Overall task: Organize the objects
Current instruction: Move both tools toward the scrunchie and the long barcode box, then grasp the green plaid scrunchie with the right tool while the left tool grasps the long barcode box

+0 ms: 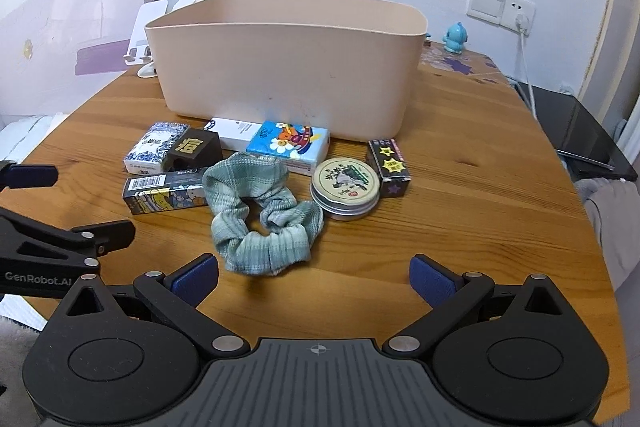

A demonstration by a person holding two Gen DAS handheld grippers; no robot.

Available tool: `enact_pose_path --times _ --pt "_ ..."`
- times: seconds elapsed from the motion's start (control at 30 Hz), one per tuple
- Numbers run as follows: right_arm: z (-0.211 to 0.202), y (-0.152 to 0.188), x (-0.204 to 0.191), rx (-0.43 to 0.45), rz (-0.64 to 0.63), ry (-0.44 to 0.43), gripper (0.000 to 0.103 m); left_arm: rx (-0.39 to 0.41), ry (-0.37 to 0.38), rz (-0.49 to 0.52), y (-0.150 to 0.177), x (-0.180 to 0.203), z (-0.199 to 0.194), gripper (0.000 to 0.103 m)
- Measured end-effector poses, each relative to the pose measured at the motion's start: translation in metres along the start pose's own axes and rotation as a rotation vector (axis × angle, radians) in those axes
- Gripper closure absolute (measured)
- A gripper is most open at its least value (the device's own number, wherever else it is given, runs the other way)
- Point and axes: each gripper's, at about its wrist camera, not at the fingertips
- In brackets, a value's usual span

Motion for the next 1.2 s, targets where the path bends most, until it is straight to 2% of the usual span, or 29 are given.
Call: enact_pose_path --times 0.2,0.47,0.63,0.73,0.8,0.9,1.1,1.13,1.2 --pt "0.015 -0.007 -0.004 -0.014 -0.016 -0.027 0.0 -0.01 0.052 0.036 -0.004 0.0 0.015 0.0" --pt "0.034 -0.01 -0.017 -0.038 -0.083 -0.003 0.0 -0.02 0.088 0.037 -0.005 -0.003 0.04 0.0" --pt "0.04 -0.01 -0.015 -0.037 -0.083 -0.018 0.008 0.003 0.117 0.035 -0.005 -0.002 0.046 0.002" --pt "0.042 -0.011 -0.014 -0.04 -0.08 -0.014 0.013 0.004 0.185 0.018 -0.006 -0.004 0.048 0.013" --pt "0.043 -0.01 -0.013 -0.04 -0.085 -0.008 0.016 0.01 0.208 0.012 -0.006 -0.005 0.05 0.015" --pt "0.044 -0.011 -0.009 -0.028 -0.06 -0.039 0.027 0.03 0.231 0.02 -0.005 -0.004 0.049 0.023" --pt "0.045 -0.012 -0.002 0.002 -0.041 -0.068 0.057 0.054 0.296 0.065 0.0 0.003 0.041 0.058" --pt "0.044 -0.011 -0.001 0.006 -0.041 -0.067 0.062 0.053 0.312 0.068 0.0 0.003 0.04 0.069" --pt "0.043 -0.01 -0.001 0.014 -0.038 -0.067 0.071 0.047 0.322 0.072 0.001 0.005 0.038 0.073"
Point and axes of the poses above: each gripper's, at about its wrist camera, not at the fingertips, and z roughly the way its jaws point, x to its right, y to its underside, and after that the axes turned 7 degrees about -z, right-handed
